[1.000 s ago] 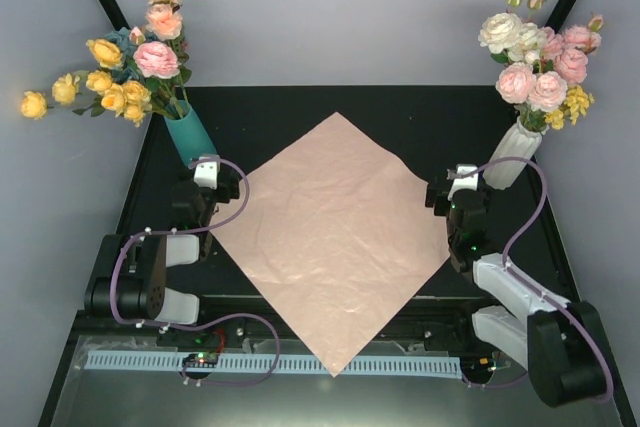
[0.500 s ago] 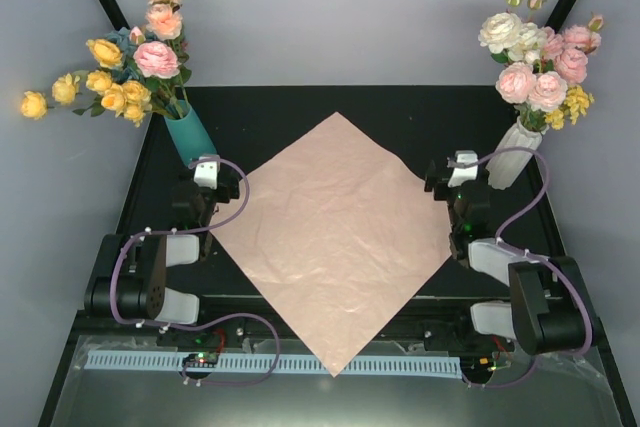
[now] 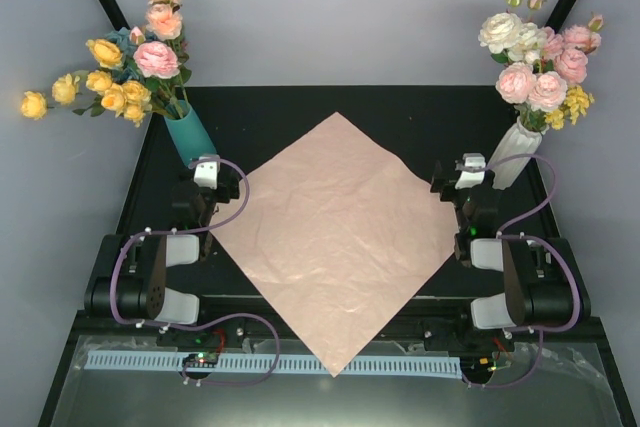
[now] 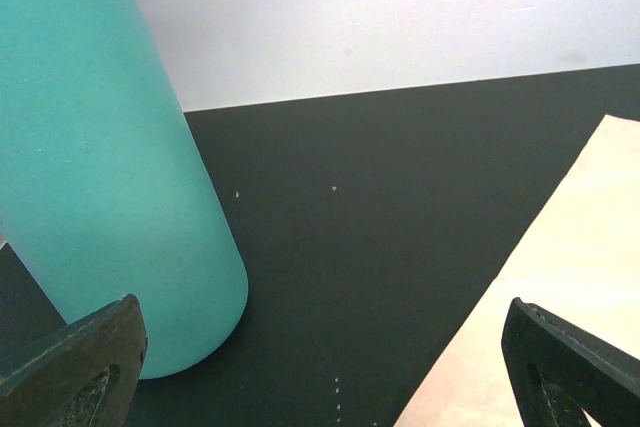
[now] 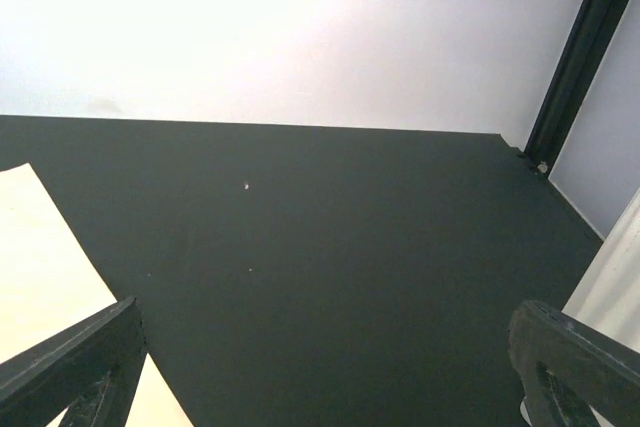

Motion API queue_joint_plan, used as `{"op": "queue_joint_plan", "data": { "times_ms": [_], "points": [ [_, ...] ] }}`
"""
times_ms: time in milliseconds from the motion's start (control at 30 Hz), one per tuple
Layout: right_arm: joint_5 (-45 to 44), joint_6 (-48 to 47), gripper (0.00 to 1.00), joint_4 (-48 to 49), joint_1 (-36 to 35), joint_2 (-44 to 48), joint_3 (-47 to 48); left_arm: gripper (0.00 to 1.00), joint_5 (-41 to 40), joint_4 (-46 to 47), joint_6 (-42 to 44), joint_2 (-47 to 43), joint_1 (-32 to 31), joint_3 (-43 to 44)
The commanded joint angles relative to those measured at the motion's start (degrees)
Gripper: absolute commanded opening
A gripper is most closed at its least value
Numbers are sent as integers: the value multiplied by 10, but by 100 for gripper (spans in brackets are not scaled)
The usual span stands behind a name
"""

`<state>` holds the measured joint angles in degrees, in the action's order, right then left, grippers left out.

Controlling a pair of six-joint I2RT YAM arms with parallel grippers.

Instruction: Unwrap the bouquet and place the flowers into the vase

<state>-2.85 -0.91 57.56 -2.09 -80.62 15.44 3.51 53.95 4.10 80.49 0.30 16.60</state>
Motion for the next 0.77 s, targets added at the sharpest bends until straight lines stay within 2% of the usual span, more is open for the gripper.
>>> {"op": "queue_joint_plan", "data": {
  "times_ms": [0,733],
  "points": [
    [-12,8,100,-2,6,6,10,99,12,16,5,-5,-1,6],
    [10,14,100,-5,18,5,14,99,12,17,5,-5,-1,6]
  ]
}}
